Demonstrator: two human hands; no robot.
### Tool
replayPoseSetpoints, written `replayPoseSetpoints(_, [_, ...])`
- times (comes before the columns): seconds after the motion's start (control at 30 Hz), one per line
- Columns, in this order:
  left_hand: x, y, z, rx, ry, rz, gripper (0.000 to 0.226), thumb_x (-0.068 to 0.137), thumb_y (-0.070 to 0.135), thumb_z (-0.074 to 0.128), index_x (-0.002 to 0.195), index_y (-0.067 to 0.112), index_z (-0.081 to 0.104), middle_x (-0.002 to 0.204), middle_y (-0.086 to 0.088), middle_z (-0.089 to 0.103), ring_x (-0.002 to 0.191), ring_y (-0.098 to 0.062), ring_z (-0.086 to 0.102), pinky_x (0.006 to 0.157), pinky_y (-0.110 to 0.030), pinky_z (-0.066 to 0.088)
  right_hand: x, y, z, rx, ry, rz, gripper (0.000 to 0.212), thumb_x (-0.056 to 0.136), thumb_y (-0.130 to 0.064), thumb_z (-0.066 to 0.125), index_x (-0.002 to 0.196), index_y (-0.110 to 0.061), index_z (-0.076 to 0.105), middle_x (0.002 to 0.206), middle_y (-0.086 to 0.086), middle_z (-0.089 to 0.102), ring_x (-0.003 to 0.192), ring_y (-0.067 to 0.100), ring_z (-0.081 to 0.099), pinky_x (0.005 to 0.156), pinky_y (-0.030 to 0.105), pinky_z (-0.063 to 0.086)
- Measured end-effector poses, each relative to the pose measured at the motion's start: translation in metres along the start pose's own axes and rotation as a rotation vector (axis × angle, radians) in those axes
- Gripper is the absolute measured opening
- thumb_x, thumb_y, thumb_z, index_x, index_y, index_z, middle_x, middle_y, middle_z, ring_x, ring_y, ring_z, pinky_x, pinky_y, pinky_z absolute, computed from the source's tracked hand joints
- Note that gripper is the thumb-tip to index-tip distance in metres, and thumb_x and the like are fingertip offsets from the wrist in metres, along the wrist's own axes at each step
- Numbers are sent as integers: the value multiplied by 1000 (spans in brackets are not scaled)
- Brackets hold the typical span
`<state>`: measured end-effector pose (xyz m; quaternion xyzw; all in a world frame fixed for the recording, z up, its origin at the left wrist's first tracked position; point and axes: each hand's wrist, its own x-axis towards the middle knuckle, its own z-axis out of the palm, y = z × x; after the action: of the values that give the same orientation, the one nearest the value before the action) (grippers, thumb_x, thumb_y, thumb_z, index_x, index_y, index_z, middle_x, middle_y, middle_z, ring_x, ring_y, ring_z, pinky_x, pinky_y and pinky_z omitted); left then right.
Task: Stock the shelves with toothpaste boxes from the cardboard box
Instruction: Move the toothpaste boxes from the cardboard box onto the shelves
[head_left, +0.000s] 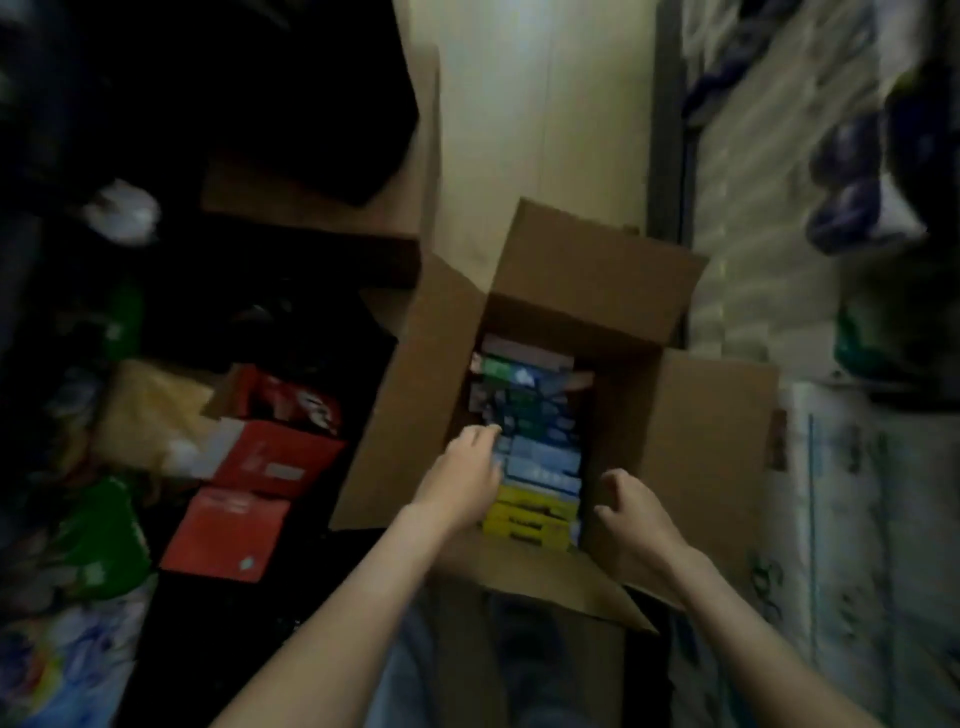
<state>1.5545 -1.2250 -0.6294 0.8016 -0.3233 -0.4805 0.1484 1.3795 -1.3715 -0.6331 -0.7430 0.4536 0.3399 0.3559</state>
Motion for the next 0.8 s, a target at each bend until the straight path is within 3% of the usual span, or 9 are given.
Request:
replayPoseSetpoints(0.07, [37, -17, 44, 18, -75, -44, 49, 103, 27, 37, 149, 19, 24, 152, -2, 27, 133, -23, 35, 101, -36, 40, 42, 32, 32, 15, -57, 48, 40, 93, -10, 53, 132, -12, 44, 133, 7, 50, 121, 23, 48, 92, 29, 40])
replayPoseSetpoints(0.23, [104, -53, 123, 59, -144, -147, 61, 99, 29, 46, 152, 26, 14, 156, -1, 16, 139, -26, 26, 106, -38, 37, 146, 69, 88, 11, -111, 19, 50, 93, -5, 49, 140, -16, 36, 139, 8, 43, 127, 25, 43, 103, 37, 41])
replayPoseSetpoints(0.33, [134, -68, 152, 108, -165, -183, 76, 94, 32, 56, 153, 24, 8, 158, -4, 10, 143, -27, 19, 113, -39, 28, 199, 75, 105, 11, -124, -5, 42, 96, -14, 48, 137, -16, 38, 133, 11, 48, 121, 29, 47, 99, 40, 43])
replayPoseSetpoints(0.43, [155, -80, 169, 136, -186, -219, 86, 90, 33, 63, 153, 21, 6, 158, -5, 10, 143, -27, 17, 115, -39, 23, 236, 81, 121, -62, -264, -7, 46, 96, -27, 51, 138, -17, 36, 135, 11, 47, 120, 29, 49, 100, 36, 41])
replayPoseSetpoints(0.57, [159, -88, 180, 130, -220, -268, 81, 92, 31, 59, 152, 17, 8, 156, -6, 13, 142, -26, 20, 114, -39, 25, 259, 89, 136, -288, -333, -46, 67, 89, -46, 57, 143, -18, 31, 144, 11, 34, 131, 30, 35, 106, 39, 31])
replayPoseSetpoints(0.67, [150, -89, 182, 152, -192, -299, 71, 95, 30, 55, 151, 17, 14, 155, -6, 18, 140, -26, 25, 113, -39, 29, 257, 87, 132, -477, -352, -81, 70, 88, -59, 49, 144, -19, 34, 145, 12, 32, 132, 29, 32, 106, 40, 26])
replayPoseSetpoints(0.73, [140, -82, 178, 146, -175, -304, 67, 96, 28, 54, 151, 18, 18, 154, -6, 20, 139, -25, 27, 112, -39, 31, 247, 81, 121, -508, -375, -94, 61, 89, -60, 45, 134, -19, 45, 135, 10, 43, 122, 26, 42, 100, 38, 29])
replayPoseSetpoints(0.8, [128, -70, 167, 142, -160, -255, 64, 96, 26, 52, 151, 21, 19, 154, -5, 20, 139, -25, 27, 112, -39, 31, 227, 71, 105, -405, -362, -101, 43, 89, -52, 50, 117, -18, 53, 115, 8, 54, 102, 23, 55, 85, 34, 40])
